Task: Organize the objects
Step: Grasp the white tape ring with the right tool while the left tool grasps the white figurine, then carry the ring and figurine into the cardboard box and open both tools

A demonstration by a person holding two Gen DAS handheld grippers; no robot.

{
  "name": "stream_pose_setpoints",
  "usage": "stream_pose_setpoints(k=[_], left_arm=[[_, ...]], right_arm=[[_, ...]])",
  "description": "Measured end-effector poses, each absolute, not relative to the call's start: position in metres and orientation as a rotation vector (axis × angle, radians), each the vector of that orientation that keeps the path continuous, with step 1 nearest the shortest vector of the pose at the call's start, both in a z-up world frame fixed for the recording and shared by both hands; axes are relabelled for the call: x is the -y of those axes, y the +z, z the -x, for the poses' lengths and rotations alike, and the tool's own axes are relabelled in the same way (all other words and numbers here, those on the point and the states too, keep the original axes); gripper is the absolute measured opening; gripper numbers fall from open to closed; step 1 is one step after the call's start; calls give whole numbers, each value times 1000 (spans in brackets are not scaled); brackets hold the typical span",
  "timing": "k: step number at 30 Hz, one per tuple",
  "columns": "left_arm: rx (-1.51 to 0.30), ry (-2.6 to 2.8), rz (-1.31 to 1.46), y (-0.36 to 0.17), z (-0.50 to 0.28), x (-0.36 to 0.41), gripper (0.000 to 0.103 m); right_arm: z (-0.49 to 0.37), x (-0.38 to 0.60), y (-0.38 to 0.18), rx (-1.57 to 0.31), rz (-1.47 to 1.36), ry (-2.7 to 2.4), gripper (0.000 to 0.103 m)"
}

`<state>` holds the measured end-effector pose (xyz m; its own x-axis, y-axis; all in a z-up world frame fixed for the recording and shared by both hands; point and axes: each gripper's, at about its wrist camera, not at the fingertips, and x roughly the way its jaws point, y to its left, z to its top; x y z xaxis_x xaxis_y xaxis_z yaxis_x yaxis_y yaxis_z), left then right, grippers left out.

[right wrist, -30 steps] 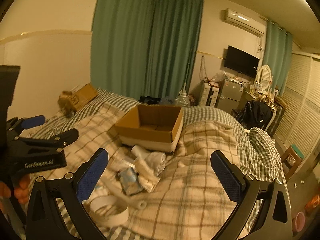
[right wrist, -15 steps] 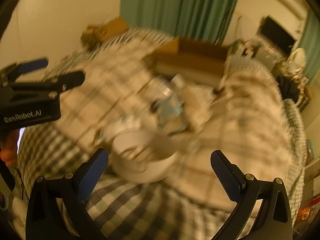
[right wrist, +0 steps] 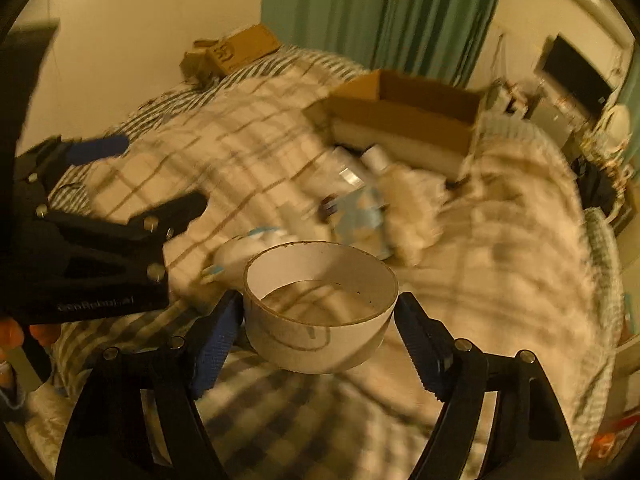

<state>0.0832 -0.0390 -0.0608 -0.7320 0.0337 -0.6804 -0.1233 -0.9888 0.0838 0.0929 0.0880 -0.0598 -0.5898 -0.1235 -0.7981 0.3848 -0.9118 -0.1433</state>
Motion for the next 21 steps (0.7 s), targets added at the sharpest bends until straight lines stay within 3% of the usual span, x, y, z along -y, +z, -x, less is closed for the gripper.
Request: stream_pose_setpoints(k=[9, 15, 21], left_arm=[[-177, 2662, 1219, -92, -68, -4, 93], [-202, 2517, 1318, -115, -62, -21, 50], [-198, 2602, 1224, -92, -70, -17, 50]], right_arm=[[-78, -134, -34, -390, -1185, -2704, 77], [-77, -138, -42, -370, -1194, -2696, 77], [-80, -136, -41, -379, -1173, -2696, 77]])
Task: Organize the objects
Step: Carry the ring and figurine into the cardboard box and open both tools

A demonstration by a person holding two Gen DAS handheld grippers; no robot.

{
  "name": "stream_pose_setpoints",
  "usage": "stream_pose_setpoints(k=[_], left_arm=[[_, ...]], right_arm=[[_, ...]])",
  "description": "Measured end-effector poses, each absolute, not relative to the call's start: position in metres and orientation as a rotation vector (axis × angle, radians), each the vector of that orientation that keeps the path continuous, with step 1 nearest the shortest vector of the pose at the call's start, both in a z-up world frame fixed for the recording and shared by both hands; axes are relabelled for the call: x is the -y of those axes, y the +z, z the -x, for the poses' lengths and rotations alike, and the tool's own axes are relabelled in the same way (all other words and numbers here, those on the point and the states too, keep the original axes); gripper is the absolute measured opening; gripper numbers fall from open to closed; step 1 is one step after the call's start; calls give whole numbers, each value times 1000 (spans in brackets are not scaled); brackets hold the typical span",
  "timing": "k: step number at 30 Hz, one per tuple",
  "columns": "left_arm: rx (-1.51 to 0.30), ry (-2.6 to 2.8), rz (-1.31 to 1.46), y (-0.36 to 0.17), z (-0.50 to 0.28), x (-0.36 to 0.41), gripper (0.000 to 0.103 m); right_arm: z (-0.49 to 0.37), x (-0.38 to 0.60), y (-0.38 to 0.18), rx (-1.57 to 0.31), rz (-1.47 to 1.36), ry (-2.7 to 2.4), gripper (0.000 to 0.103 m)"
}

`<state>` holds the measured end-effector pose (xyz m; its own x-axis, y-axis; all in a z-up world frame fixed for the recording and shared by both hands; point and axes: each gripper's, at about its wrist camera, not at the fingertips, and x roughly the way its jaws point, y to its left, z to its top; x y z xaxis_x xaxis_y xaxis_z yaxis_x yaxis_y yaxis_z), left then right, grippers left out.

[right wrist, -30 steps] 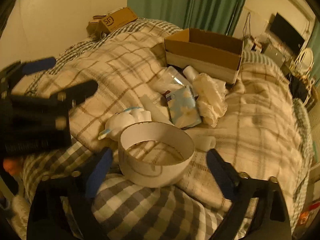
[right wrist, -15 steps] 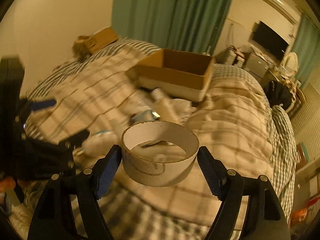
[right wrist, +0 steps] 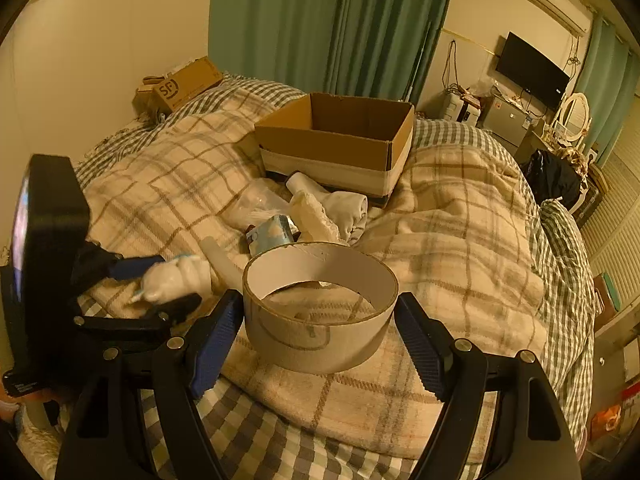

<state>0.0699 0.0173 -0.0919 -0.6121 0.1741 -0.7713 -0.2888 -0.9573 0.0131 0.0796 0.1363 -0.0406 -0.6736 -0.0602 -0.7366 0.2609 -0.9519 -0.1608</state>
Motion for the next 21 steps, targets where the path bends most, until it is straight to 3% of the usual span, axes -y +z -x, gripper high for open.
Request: stream_pose_setpoints(k=[12, 21], left_arm=[[-81, 2797, 994, 8, -37, 6, 50], [61, 2877, 815, 59, 25, 18, 50]], right_arm=[[-67, -133, 21, -434, -935, -2753, 77], [7, -133, 82, -444, -753, -2819, 77]])
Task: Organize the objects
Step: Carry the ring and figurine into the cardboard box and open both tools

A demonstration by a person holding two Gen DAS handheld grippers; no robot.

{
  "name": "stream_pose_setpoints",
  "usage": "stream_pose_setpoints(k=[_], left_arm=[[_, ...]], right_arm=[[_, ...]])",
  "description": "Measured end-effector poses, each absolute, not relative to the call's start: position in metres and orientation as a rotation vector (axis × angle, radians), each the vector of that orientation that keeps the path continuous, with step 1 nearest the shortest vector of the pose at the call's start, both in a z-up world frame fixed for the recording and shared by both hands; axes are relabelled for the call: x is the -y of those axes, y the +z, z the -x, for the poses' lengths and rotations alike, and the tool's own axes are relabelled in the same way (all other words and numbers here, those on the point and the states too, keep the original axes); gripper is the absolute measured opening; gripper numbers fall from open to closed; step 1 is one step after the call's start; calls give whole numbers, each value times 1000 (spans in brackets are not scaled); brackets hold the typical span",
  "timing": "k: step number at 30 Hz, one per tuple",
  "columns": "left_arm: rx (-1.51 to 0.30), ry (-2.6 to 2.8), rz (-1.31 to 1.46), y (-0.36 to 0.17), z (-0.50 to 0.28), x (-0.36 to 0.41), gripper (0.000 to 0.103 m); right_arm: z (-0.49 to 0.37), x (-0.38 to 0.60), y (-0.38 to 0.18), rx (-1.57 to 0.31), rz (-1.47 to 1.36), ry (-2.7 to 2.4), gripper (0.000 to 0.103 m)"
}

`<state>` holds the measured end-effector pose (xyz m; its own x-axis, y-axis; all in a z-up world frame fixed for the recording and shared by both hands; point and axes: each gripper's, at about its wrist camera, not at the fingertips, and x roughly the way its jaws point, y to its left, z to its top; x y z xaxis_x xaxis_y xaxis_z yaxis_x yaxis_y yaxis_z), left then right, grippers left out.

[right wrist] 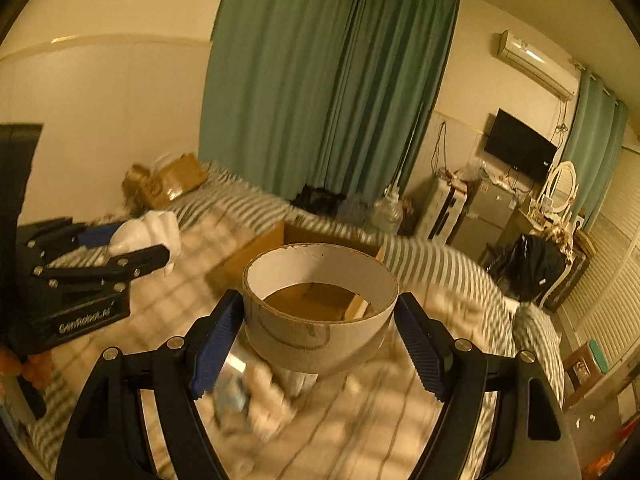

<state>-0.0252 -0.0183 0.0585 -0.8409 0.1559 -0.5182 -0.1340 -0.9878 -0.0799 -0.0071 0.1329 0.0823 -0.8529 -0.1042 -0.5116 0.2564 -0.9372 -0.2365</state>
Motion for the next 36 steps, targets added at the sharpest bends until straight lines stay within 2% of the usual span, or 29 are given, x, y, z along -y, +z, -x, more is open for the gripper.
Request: stream_pose_setpoints(k=[5, 10, 18, 24, 25, 26, 27, 28, 33, 36], left_arm=[[23, 2889, 796, 65, 82, 8, 50], [22, 2848, 838, 49, 143, 4, 50], [-6, 2759, 963, -5, 204, -10, 50], [-86, 2754, 1020, -35, 215, -23, 53], [-87, 2755, 1022, -36, 215, -24, 56], [-87, 2759, 1022, -36, 214, -23, 61], [-85, 2773, 1019, -35, 212, -22, 75], [-83, 2794, 1015, -33, 209, -22, 85], [-55, 2865, 977, -13, 182, -12, 93], [-74, 2921, 905, 6, 154, -6, 102]], right_arm=[[68, -127, 101, -420, -730, -2842, 77], [138, -125, 94, -392, -783, -2846, 77], [221, -135, 33, -355, -938, -2793, 77], [235, -153, -11, -245, -979, -2760, 78], [233, -156, -13, -216, -966, -2759, 79], [233, -160, -13, -189, -952, -2757, 87], [231, -163, -12, -179, -946, -2760, 96], [228, -164, -9, -175, -935, -2763, 97], [194, -177, 24, -188, -832, -2812, 97], [167, -184, 43, -200, -803, -2831, 97]])
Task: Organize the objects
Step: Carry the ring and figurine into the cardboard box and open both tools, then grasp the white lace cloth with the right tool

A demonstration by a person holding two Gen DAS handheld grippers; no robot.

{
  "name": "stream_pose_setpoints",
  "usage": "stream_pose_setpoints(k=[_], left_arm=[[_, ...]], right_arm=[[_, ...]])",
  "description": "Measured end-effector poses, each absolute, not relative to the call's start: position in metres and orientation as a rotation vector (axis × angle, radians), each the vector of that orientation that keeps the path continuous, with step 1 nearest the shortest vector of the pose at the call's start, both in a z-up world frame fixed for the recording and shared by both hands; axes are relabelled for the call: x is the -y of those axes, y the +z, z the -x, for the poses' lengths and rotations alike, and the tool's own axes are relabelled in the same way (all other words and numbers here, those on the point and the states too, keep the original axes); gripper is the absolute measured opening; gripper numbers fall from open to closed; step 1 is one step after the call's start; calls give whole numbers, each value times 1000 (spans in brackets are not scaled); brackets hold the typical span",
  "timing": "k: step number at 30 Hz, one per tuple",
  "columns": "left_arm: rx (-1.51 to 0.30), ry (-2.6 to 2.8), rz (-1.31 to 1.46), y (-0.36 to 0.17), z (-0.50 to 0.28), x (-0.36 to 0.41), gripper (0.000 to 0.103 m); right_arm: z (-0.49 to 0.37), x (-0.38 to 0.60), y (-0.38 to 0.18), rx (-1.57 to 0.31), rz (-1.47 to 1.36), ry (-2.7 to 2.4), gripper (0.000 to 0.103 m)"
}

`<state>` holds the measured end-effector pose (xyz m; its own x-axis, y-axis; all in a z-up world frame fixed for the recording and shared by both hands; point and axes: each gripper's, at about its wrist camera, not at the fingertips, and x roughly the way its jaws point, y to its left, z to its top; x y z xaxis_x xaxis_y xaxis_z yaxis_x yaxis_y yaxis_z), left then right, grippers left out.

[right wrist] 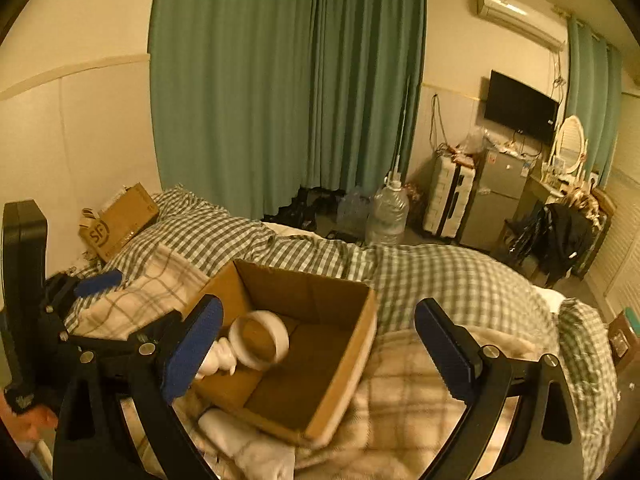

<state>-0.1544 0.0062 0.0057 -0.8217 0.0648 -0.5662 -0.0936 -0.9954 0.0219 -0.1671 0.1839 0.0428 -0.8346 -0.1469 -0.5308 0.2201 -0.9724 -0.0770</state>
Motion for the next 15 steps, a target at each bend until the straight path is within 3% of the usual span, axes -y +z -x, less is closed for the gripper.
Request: stream_pose_setpoints(k=[9, 15], left_arm=[[-72, 2925, 807, 46, 78, 2, 103], [-89, 2972, 823, 36, 39, 8, 103]], right_arm=[[69, -193, 77, -238, -724, -2859, 97], [21, -190, 66, -261, -717, -2878, 97]])
